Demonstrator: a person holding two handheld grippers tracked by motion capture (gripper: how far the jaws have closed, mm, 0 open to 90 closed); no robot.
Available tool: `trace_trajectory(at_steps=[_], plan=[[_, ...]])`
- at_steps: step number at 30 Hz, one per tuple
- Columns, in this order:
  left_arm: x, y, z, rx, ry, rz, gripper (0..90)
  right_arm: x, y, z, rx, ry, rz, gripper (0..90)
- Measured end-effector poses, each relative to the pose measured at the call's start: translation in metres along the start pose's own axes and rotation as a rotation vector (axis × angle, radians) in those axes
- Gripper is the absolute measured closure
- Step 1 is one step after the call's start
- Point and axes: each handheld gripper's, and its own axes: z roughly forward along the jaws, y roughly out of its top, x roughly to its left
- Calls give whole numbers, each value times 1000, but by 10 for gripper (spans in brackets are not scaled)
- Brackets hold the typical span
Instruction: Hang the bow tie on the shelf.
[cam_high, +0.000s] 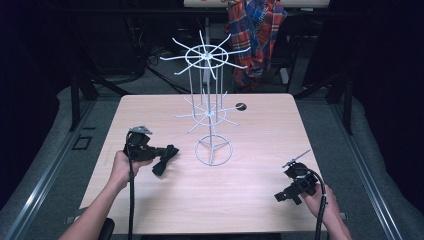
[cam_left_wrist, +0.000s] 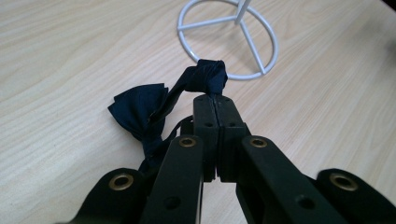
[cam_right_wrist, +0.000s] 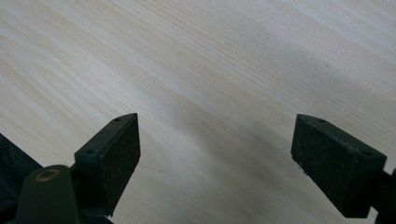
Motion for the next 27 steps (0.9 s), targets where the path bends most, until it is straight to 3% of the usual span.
trace_trajectory(at_steps=[4,14,27], plan=[[0,3,-7,-29,-16,-9,897,0,0,0,1,-1,2,154],[5,14,-23,-107,-10,-29,897,0,0,0,2,-2,4,154],[12,22,-37,-153,6,-49,897,-1,0,0,9,2,-1,153]])
